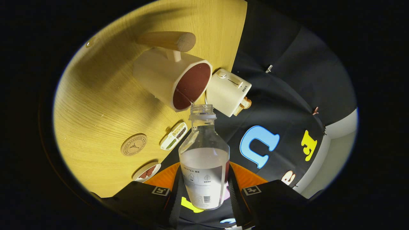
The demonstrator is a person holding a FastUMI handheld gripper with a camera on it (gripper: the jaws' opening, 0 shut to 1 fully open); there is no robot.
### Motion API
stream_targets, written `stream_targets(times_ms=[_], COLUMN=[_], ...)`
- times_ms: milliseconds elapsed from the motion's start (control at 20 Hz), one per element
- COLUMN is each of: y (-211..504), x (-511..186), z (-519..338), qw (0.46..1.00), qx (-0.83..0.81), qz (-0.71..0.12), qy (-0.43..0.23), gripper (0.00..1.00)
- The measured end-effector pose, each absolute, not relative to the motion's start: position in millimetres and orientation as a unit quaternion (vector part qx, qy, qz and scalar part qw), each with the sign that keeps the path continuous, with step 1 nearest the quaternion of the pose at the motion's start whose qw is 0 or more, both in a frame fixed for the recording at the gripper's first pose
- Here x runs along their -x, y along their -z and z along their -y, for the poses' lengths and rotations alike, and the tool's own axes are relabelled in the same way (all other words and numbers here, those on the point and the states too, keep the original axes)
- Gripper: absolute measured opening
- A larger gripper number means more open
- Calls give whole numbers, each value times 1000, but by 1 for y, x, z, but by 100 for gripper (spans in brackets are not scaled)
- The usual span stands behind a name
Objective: Take the bottle from table, then pour the juice into the cup, finally place the bottle on the coaster
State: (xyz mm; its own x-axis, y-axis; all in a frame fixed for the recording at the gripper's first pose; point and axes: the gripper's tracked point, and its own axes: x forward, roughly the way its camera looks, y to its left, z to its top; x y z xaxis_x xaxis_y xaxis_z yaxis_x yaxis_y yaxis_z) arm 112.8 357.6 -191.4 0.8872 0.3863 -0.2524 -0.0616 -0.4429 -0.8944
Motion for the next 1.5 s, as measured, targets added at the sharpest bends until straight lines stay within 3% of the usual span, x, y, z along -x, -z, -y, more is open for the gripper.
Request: stream_targets(times_ms=[500,1100,1500], y=[183,169,172], x=[-115,-119,-121], z=[-371,-385,-381], qw=[459,434,446], qx=[850,856,851], qz=[137,169,162], qy=[-219,-223,-225], gripper=[68,68,67])
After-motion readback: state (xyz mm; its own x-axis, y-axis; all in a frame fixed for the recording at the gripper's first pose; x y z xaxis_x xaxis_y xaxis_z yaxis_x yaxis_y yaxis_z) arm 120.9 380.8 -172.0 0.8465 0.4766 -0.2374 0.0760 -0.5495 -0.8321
